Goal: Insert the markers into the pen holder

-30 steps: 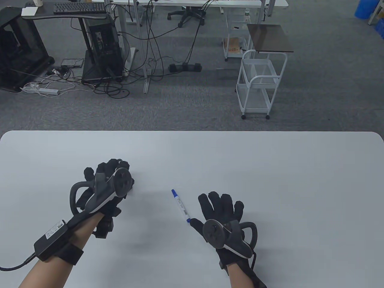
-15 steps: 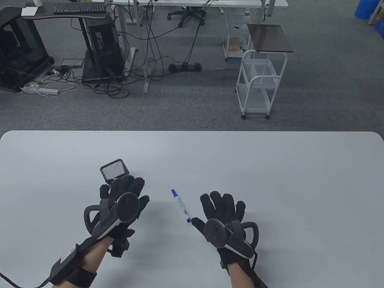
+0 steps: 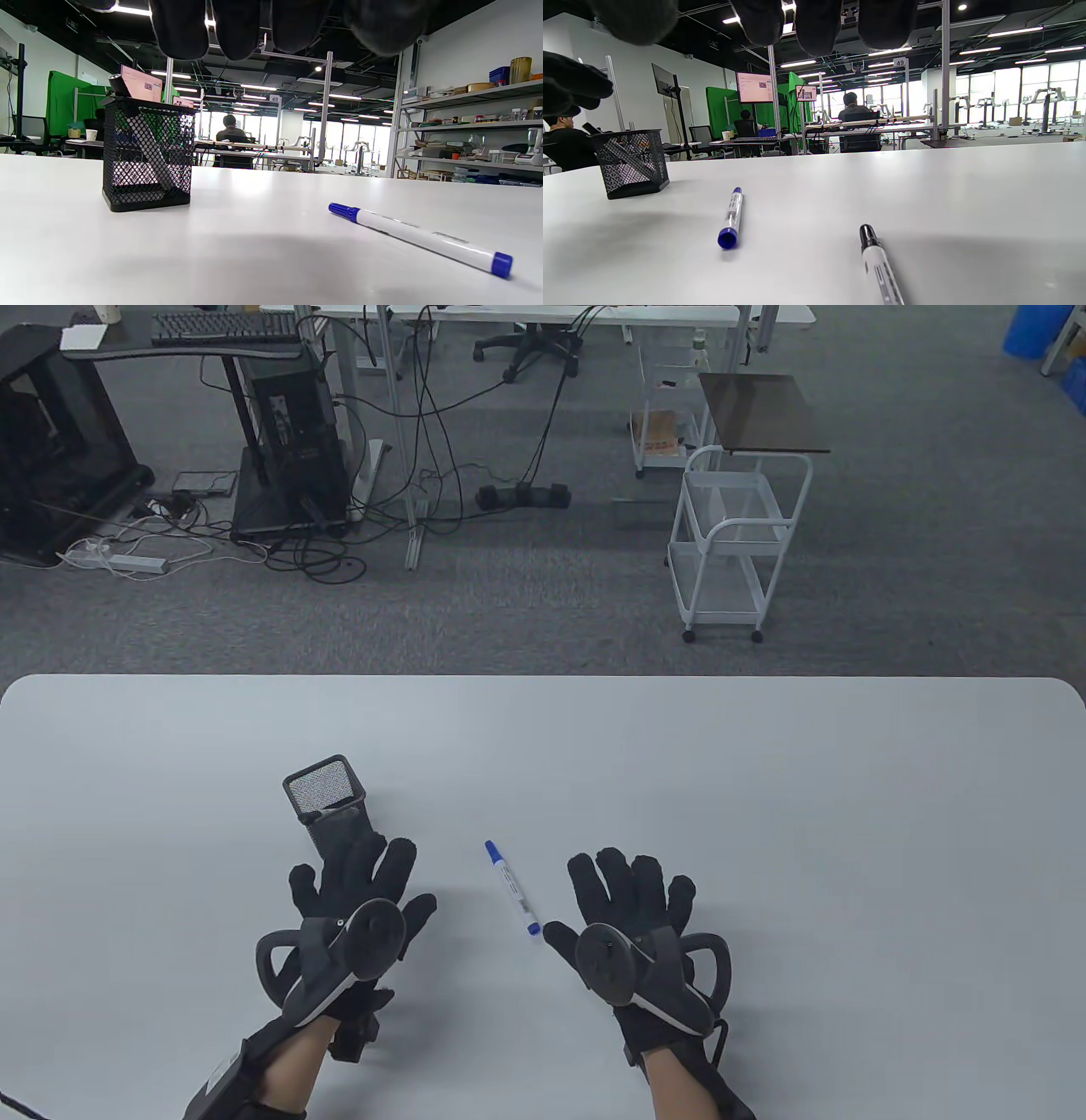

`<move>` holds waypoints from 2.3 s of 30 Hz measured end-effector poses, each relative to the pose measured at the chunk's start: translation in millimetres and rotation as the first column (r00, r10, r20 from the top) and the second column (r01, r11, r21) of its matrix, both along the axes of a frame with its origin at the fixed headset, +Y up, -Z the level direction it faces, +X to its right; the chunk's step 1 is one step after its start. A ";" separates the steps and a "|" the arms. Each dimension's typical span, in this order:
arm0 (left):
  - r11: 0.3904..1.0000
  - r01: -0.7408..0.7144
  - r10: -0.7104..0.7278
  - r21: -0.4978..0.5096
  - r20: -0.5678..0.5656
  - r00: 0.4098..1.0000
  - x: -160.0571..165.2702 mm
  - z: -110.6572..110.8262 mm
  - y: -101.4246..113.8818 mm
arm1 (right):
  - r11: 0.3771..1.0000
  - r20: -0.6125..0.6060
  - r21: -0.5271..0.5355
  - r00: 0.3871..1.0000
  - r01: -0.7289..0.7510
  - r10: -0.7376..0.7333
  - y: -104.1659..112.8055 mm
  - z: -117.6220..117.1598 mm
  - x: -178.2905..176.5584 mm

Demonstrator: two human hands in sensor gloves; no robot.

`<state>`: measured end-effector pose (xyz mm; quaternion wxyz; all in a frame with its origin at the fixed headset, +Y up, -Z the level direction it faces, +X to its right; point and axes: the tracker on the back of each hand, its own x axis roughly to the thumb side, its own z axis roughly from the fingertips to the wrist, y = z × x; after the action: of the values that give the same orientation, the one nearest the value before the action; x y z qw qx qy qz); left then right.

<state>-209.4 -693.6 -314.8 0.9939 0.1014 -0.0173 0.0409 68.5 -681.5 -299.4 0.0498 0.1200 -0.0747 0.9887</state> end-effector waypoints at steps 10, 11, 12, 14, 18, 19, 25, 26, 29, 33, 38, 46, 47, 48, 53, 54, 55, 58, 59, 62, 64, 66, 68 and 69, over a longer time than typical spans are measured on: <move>0.999 -0.004 0.004 -0.037 -0.009 1.000 -1.2 -5.7 -8.8 | 1.000 0.010 -0.018 1.000 -0.025 0.026 -3.5 -2.8 -0.9; 0.999 0.001 -0.002 -0.035 -0.005 1.000 -0.6 -5.2 -8.6 | 1.000 0.012 -0.016 1.000 -0.021 0.021 -2.8 -2.9 -0.2; 0.999 0.004 -0.004 -0.036 -0.003 1.000 -0.3 -4.7 -8.5 | 1.000 0.013 -0.014 1.000 -0.018 0.019 -2.4 -3.0 0.5; 1.000 0.011 -0.011 -0.027 0.004 1.000 0.7 -3.0 -8.3 | 1.000 0.033 -0.012 0.999 -0.015 0.015 -2.2 -3.2 2.6; 1.000 0.004 -0.004 -0.016 0.012 1.000 1.1 -0.3 -5.4 | 0.995 0.088 -0.062 0.992 -0.084 0.090 -3.3 -4.5 3.6; 1.000 0.002 -0.002 -0.013 0.014 1.000 1.0 0.2 -4.4 | 0.989 0.107 -0.080 0.985 -0.126 0.134 -3.4 -4.4 4.0; 1.000 -0.011 0.011 0.003 0.019 1.000 -0.4 3.1 0.4 | 0.940 0.184 -0.209 0.934 -0.268 0.307 -13.6 -3.9 5.9; 1.000 -0.019 0.019 0.002 0.023 1.000 -0.6 3.7 0.7 | 0.929 0.196 -0.240 0.923 -0.283 0.331 -17.5 -4.0 6.5; 1.000 -0.030 0.030 -0.002 0.027 0.999 -0.8 4.8 1.4 | 0.887 0.200 -0.343 0.899 -0.309 0.390 -27.8 -6.1 8.4; 1.000 -0.031 0.030 0.006 0.035 0.999 -0.2 6.8 3.1 | 0.853 0.233 -0.421 0.873 -0.308 0.429 -41.2 -7.8 9.6; 0.999 -0.032 0.032 0.003 0.046 0.998 2.1 8.1 3.6 | 0.814 0.257 -0.521 0.862 -0.258 0.438 -60.4 -10.9 11.7; 0.999 -0.032 0.032 -0.007 0.043 0.999 1.8 7.5 2.8 | 0.805 0.292 -0.560 0.863 -0.196 0.413 -68.7 -9.6 13.8; 0.999 -0.032 0.033 -0.007 0.043 0.999 2.0 7.7 2.9 | 0.805 0.292 -0.560 0.863 -0.195 0.412 -69.6 -9.6 13.7; 0.999 -0.031 0.031 -0.009 0.045 0.999 2.6 7.8 2.7 | 0.808 0.297 -0.558 0.863 -0.191 0.409 -69.6 -9.3 13.4; 1.000 -0.014 0.015 -0.011 0.047 0.999 4.4 8.1 1.6 | 0.821 0.324 -0.550 0.868 -0.151 0.377 -70.5 -9.4 14.3; 1.000 -0.015 0.016 -0.011 0.046 0.999 4.5 8.1 1.5 | 0.822 0.325 -0.549 0.868 -0.150 0.375 -70.0 -9.3 14.4; 1.000 -0.015 0.016 -0.014 0.047 0.999 4.7 8.0 1.4 | 0.825 0.327 -0.546 0.869 -0.148 0.372 -69.8 -9.3 14.2; 1.000 -0.009 0.010 -0.014 0.044 0.999 5.0 8.1 1.3 | 0.833 0.336 -0.535 0.869 -0.142 0.364 -69.1 -9.0 13.5; 1.000 -0.008 0.009 -0.014 0.044 0.999 5.1 8.1 1.2 | 0.834 0.339 -0.533 0.868 -0.139 0.362 -69.2 -9.0 13.4; 1.000 -0.007 0.007 -0.013 0.044 0.999 5.6 8.2 0.8 | 0.844 0.345 -0.522 0.874 -0.125 0.343 -70.5 -8.6 12.4; 1.000 -0.002 0.003 -0.012 0.044 0.999 5.9 8.2 0.8 | 0.844 0.338 -0.521 0.876 -0.132 0.345 -70.0 -8.5 10.9; 1.000 -0.001 0.002 -0.012 0.045 0.999 6.1 8.2 0.8 | 0.845 0.331 -0.517 0.879 -0.135 0.343 -69.4 -8.6 11.0; 1.000 0.000 0.001 -0.012 0.045 0.999 6.6 8.2 0.4 | 0.846 0.328 -0.516 0.881 -0.134 0.340 -68.6 -9.6 12.9; 1.000 0.002 -0.001 -0.012 0.046 0.999 7.0 8.2 0.1 | 0.854 0.337 -0.505 0.881 -0.128 0.332 -66.7 -9.8 15.0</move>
<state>-202.5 -693.5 -306.5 0.9938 0.0942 -0.0400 0.0427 83.5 -748.2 -309.2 -0.0610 -0.0984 0.1726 0.9782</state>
